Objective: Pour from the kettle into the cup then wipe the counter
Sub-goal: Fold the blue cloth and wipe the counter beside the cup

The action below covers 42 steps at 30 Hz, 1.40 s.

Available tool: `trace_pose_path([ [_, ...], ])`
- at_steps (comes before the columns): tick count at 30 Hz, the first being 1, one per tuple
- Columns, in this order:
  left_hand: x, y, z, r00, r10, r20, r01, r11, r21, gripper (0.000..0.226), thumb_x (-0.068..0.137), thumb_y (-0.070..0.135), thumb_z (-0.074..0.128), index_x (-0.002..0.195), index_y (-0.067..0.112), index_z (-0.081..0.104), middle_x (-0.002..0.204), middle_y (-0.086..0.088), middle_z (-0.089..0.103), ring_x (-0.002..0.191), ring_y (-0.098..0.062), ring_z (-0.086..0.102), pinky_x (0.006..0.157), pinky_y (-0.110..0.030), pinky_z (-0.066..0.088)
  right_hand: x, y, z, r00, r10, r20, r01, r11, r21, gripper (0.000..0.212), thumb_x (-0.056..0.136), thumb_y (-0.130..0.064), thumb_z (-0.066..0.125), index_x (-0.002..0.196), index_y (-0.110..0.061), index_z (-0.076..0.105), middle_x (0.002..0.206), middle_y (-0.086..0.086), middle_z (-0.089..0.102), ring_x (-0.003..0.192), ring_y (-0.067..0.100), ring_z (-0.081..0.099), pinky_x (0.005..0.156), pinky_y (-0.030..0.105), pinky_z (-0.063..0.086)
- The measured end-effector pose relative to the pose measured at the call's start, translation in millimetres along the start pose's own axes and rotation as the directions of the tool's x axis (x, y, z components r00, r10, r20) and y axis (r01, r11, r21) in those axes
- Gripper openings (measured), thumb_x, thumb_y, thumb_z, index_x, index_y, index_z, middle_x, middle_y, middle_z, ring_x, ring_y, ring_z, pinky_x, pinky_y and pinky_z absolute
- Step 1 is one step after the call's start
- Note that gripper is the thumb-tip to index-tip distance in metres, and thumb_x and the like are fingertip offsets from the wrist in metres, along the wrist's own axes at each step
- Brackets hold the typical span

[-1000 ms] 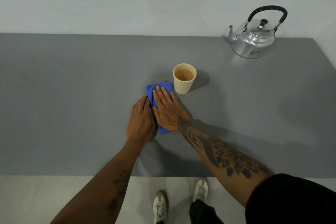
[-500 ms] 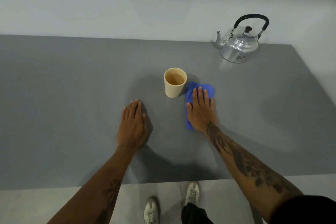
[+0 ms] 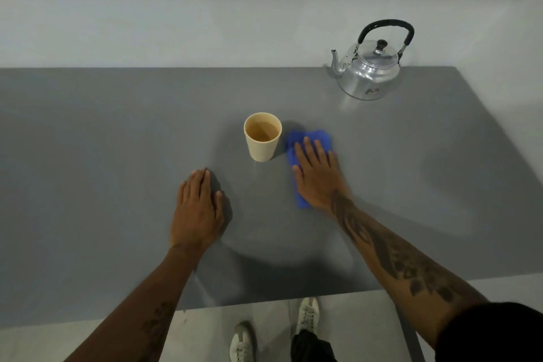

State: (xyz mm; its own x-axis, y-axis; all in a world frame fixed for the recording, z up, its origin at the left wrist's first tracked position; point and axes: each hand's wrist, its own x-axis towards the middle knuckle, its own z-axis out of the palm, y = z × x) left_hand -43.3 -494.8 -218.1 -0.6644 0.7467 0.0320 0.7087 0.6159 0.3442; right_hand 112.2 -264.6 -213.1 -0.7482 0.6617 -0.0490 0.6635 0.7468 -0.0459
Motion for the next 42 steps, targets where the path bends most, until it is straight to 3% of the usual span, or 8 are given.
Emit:
trace_pose_path([
  [4,-1.3,-1.2,-0.6,1.000,0.026,-0.012,-0.026,1.000,0.002,0.061,0.099,0.039,0.021,0.148,0.003,0.023,0.156,-0.015,0.028,0.145,-0.029,0.023,0.121,-0.045,0.018,-47.2,33.4,1.8,0.977,-0.211,0.013,0.211,0.977,-0.031,0.060,0.096,-0.046,0.021,0.151,-0.019,0.017,0.160,0.006,0.020,0.147,0.028,0.019,0.115,0.048,0.025],
  [10,-1.0,2.0,0.3,1.000,-0.020,0.000,0.020,0.999,-0.034,0.063,0.099,0.044,0.017,0.150,0.006,0.019,0.158,-0.013,0.024,0.147,-0.027,0.020,0.122,-0.043,0.015,30.5,66.2,-1.2,0.978,0.210,-0.017,-0.208,0.976,0.055,0.063,0.095,-0.045,0.020,0.149,-0.012,0.025,0.158,0.015,0.024,0.144,0.037,0.025,0.112,0.055,0.027],
  [13,0.4,1.3,1.7,1.000,-0.020,-0.001,0.020,0.999,-0.036,0.062,0.099,0.042,0.019,0.150,0.006,0.020,0.158,-0.013,0.025,0.147,-0.027,0.020,0.122,-0.043,0.014,61.3,36.2,2.2,0.987,0.161,0.012,-0.162,0.985,0.052,0.060,0.098,-0.043,0.022,0.152,-0.017,0.012,0.162,0.009,0.010,0.148,0.032,0.010,0.117,0.054,0.015],
  [17,-0.8,3.5,-1.2,1.000,-0.011,-0.008,0.011,0.999,-0.041,0.059,0.100,0.039,0.022,0.149,0.006,0.020,0.157,-0.014,0.026,0.147,-0.027,0.020,0.122,-0.042,0.012,27.6,20.0,2.2,1.000,0.008,-0.004,-0.008,1.000,0.022,0.065,0.092,-0.047,0.014,0.149,-0.017,0.022,0.158,0.011,0.024,0.144,0.035,0.025,0.112,0.055,0.027],
  [26,-0.6,6.0,-8.7,0.999,-0.038,0.006,0.038,0.997,-0.065,0.060,0.097,0.038,0.025,0.145,0.003,0.031,0.152,-0.017,0.034,0.141,-0.032,0.030,0.119,-0.048,0.024,9.3,49.7,-12.8,0.992,0.089,0.093,-0.102,0.984,0.144,0.077,0.084,-0.056,0.012,0.148,-0.015,0.027,0.158,0.013,0.025,0.144,0.037,0.026,0.111,0.057,0.029],
  [30,-6.3,52.8,-7.2,1.000,0.013,-0.014,-0.016,0.983,-0.185,0.046,0.095,0.027,0.048,0.137,0.009,0.045,0.139,-0.013,0.049,0.126,-0.031,0.047,0.106,-0.043,0.042,27.6,63.3,-39.4,0.989,0.022,0.149,-0.059,0.968,0.245,0.064,0.095,-0.051,0.031,0.147,-0.015,0.026,0.158,0.011,0.023,0.146,0.031,0.020,0.118,0.051,0.017],
  [34,-3.0,139.8,9.7,0.994,0.108,0.001,-0.103,0.951,-0.291,0.037,0.091,0.030,0.052,0.125,0.016,0.054,0.125,-0.007,0.058,0.112,-0.026,0.055,0.091,-0.037,0.049,42.6,80.1,-63.5,0.999,-0.020,0.048,0.004,0.955,0.296,0.047,0.093,-0.029,0.048,0.134,-0.007,0.044,0.140,0.014,0.048,0.130,0.034,0.042,0.111,0.045,0.032],
  [42,40.3,237.2,41.2,0.982,-0.164,0.095,0.186,0.925,-0.330,0.051,0.084,0.043,0.060,0.125,0.017,0.044,0.127,-0.006,0.049,0.116,-0.023,0.047,0.099,-0.033,0.038,72.2,95.1,-67.0,0.978,-0.094,0.185,0.045,0.967,0.250,0.045,0.090,-0.017,0.050,0.133,-0.006,0.045,0.140,0.015,0.045,0.125,0.036,0.043,0.108,0.042,0.035],
])
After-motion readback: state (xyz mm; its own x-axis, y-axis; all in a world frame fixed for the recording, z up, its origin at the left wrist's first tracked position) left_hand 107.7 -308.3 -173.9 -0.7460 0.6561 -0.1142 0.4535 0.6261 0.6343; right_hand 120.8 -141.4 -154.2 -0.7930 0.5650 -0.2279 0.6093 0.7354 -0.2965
